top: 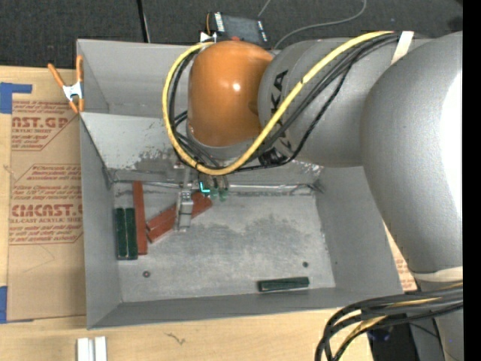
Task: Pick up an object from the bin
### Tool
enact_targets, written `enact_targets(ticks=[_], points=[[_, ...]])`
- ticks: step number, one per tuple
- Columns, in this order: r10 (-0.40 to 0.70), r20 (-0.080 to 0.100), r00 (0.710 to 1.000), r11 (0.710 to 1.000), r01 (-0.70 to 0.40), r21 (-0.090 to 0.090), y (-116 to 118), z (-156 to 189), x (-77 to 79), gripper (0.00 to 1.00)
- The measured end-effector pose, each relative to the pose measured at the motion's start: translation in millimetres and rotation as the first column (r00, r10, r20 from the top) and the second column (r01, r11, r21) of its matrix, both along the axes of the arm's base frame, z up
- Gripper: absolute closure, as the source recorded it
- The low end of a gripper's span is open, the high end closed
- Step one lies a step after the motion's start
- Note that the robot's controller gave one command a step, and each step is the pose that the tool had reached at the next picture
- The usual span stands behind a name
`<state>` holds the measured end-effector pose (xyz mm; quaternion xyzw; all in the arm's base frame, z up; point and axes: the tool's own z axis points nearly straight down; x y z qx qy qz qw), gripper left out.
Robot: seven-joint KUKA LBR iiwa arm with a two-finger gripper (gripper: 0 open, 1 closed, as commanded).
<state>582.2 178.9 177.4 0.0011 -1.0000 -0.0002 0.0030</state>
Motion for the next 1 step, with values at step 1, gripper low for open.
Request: enact_targets(ticks=[1], points=[[0.333,0.003,0.943,0.943,-0.333,0.000,-19.3,-110.6,9.7,0.00]])
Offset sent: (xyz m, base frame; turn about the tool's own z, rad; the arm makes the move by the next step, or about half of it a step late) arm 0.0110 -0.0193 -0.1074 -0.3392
